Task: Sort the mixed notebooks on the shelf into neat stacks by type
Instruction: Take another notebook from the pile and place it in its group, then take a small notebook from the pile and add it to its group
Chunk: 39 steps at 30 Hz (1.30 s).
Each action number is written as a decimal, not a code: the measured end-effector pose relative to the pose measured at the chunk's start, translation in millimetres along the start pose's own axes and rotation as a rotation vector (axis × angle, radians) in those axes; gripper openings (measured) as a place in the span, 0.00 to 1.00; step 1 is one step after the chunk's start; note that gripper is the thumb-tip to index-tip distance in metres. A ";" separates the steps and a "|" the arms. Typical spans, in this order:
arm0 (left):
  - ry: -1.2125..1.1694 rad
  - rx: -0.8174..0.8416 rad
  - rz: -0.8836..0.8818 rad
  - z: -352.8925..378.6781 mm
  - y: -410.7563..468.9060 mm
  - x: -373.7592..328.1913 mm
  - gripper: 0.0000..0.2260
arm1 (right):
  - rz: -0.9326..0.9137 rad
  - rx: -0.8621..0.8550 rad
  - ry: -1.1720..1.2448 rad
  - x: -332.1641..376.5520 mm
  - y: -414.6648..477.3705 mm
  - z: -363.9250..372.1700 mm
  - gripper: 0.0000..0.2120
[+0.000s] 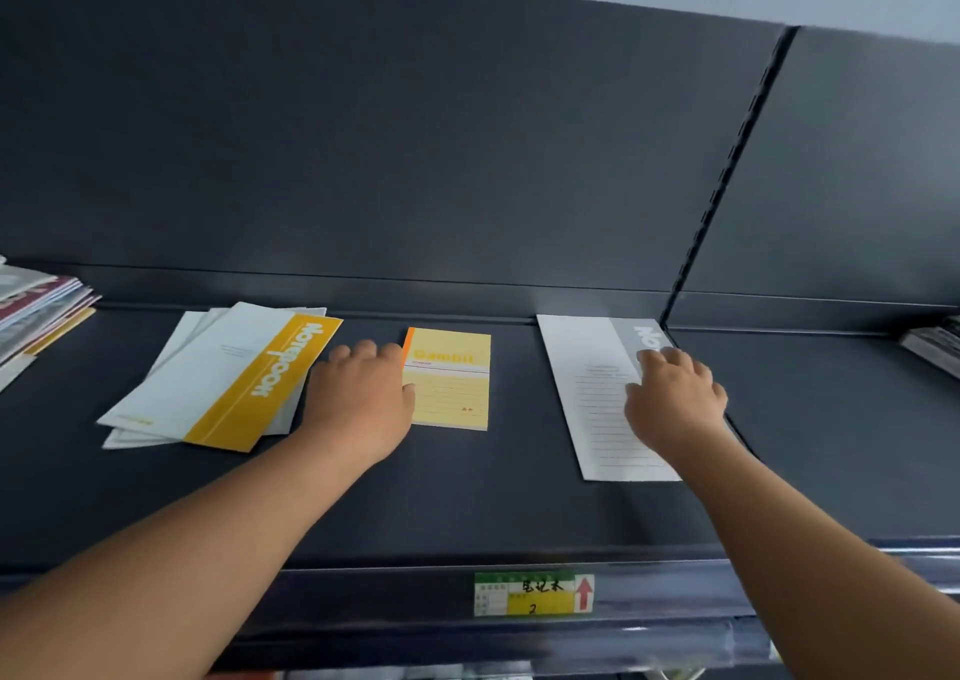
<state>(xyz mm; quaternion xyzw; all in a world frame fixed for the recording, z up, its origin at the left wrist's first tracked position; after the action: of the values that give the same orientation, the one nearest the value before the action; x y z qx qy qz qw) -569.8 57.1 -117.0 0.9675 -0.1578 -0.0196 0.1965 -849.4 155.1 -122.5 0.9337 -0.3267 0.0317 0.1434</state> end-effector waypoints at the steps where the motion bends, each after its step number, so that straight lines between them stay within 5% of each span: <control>1: -0.023 -0.018 0.018 -2.5 0.1 1.8 0.17 | -0.045 -0.017 0.001 12.0 -2.3 -0.7 0.21; 10: -0.078 -0.146 0.017 -34.0 -3.4 79.6 0.23 | -0.375 -0.065 0.162 152.0 -35.1 -14.0 0.20; 23: 0.100 -0.177 -0.230 -85.8 -30.7 347.7 0.25 | -0.732 0.005 0.407 435.9 -148.7 -28.3 0.24; 31: 0.137 -0.065 -0.288 -83.8 -39.9 474.9 0.25 | -0.701 0.160 0.555 551.7 -197.7 -16.8 0.21; 39: 0.038 0.092 -0.114 -56.1 -15.1 491.6 0.22 | -0.562 0.241 0.563 596.7 -196.2 -1.0 0.17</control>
<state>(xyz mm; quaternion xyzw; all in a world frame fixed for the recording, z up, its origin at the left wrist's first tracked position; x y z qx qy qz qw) -93.0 -62.7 -59.2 0.9832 -0.0993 -0.0052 0.1532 -259.8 -57.0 -78.8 0.9515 -0.0011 0.2833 0.1196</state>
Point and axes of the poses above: each hand's wrist, its own y-axis towards the middle knuckle, its own z-axis out of the palm, x = y × z, the point moved 6 cm from there along y, towards the middle knuckle, and after that the axes turned 12 degrees about -x, right-handed, at the moved point
